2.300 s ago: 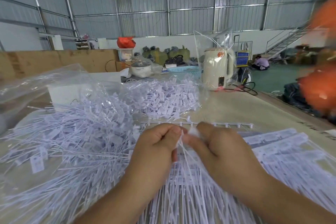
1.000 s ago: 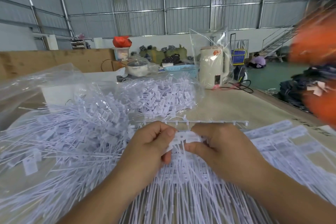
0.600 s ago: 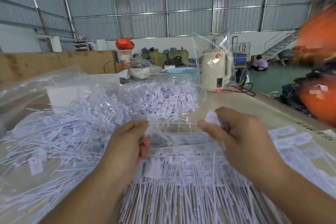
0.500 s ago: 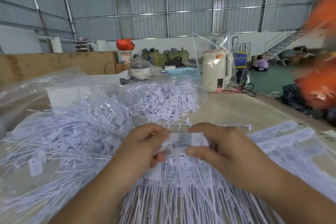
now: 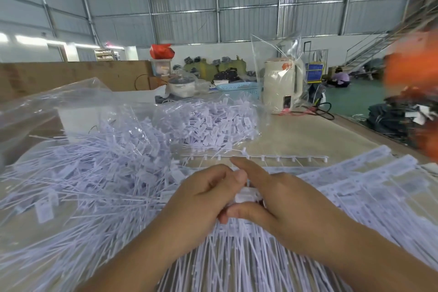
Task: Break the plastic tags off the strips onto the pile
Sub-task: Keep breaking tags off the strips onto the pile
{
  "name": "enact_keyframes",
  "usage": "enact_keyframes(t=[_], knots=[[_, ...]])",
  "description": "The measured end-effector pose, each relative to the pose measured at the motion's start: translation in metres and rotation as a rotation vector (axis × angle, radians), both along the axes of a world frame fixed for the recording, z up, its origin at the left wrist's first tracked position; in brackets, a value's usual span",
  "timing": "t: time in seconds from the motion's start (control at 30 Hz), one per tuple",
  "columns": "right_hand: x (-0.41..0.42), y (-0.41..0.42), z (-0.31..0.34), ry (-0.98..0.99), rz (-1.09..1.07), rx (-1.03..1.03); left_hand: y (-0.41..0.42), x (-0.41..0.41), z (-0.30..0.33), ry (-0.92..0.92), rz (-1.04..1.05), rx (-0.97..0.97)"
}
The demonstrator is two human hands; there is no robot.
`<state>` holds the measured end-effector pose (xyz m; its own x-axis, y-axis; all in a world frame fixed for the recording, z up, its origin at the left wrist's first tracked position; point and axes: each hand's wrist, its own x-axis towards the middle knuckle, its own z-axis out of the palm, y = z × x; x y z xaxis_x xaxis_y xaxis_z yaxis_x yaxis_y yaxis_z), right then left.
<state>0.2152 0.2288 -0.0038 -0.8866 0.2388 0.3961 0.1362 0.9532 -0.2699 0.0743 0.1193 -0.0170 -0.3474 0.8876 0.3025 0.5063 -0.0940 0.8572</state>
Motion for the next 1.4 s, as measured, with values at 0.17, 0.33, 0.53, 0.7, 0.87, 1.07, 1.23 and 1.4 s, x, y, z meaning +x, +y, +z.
enact_keyframes(t=[0.17, 0.33, 0.53, 0.7, 0.87, 1.07, 1.23, 1.4], knots=[[0.0, 0.002, 0.0, -0.022, 0.017, 0.006, 0.003, 0.002, 0.002, 0.069, 0.035, -0.017], [0.007, 0.01, 0.009, -0.002, 0.032, -0.038, 0.0, -0.011, 0.006, 0.045, 0.092, -0.03], [0.015, 0.023, 0.01, -0.059, -0.077, -0.008, -0.001, -0.021, 0.004, 0.037, 0.093, -0.028], [0.011, 0.013, 0.009, 0.165, -0.078, -0.071, 0.007, -0.013, 0.005, -0.324, 0.069, 0.099], [0.009, 0.016, 0.012, 0.512, -0.26, -0.125, 0.011, 0.0, 0.001, -0.479, 0.124, 0.202], [0.021, 0.026, 0.012, 0.297, -0.049, -0.247, 0.006, -0.005, 0.004, -0.383, 0.178, 0.14], [0.006, 0.02, 0.001, 0.066, 0.075, -0.087, 0.002, -0.008, 0.006, -0.192, 0.096, 0.048], [0.007, 0.021, -0.004, 0.037, 0.102, -0.18, 0.0, -0.004, 0.007, -0.068, 0.011, -0.041]])
